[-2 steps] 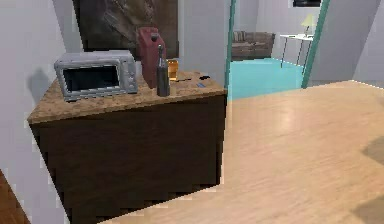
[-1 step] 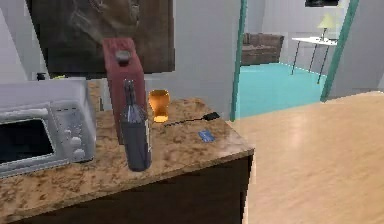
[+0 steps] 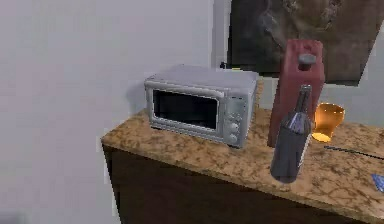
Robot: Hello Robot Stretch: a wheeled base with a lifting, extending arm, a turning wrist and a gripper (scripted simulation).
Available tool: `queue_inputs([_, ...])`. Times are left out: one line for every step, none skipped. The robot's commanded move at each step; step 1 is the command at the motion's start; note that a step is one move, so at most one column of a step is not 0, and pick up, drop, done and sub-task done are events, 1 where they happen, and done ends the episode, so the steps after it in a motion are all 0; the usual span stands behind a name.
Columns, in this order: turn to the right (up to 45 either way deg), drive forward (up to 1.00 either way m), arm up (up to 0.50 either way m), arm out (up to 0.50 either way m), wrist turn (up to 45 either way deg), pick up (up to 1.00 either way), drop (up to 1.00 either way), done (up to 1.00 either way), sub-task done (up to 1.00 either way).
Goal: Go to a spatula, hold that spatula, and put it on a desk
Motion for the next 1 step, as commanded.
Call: queue_inputs([-45.0,0.00,0.00,0.00,0.0,0.00,0.00,0.00,0.00])
